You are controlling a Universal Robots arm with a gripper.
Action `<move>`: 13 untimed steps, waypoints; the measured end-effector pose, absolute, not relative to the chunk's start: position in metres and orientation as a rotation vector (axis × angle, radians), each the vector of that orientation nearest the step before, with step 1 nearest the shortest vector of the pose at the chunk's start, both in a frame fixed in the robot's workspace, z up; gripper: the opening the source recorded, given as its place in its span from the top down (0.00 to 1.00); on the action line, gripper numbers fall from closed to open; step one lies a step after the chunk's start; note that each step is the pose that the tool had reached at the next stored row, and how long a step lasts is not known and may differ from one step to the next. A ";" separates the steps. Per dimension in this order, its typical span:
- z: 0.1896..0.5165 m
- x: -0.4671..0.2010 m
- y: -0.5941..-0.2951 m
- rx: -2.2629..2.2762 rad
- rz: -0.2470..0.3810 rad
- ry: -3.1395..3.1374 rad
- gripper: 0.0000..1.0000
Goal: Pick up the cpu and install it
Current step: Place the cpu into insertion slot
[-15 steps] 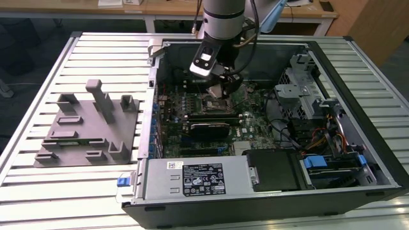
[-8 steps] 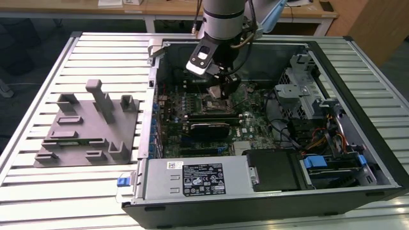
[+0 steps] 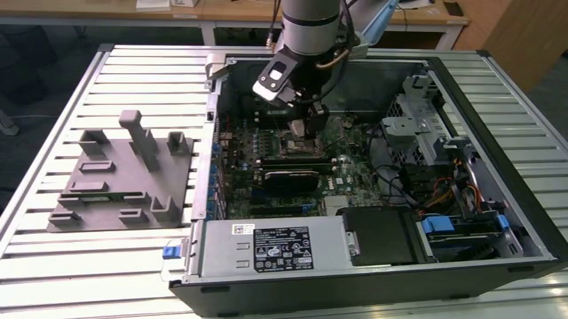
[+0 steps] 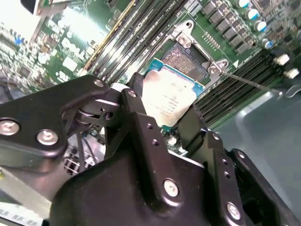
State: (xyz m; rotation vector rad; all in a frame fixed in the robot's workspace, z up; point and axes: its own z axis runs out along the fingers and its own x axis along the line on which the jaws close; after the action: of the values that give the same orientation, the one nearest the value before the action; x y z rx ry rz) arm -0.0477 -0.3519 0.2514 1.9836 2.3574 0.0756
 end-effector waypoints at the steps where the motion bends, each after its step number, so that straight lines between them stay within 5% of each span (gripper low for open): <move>1: 0.251 -0.048 -0.352 2.004 0.075 2.339 0.46; 13: 0.244 -0.048 -0.345 2.109 0.070 2.242 0.46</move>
State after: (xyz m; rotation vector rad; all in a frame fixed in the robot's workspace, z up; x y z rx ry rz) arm -0.0478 -0.3447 0.2442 2.1093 2.2422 0.0704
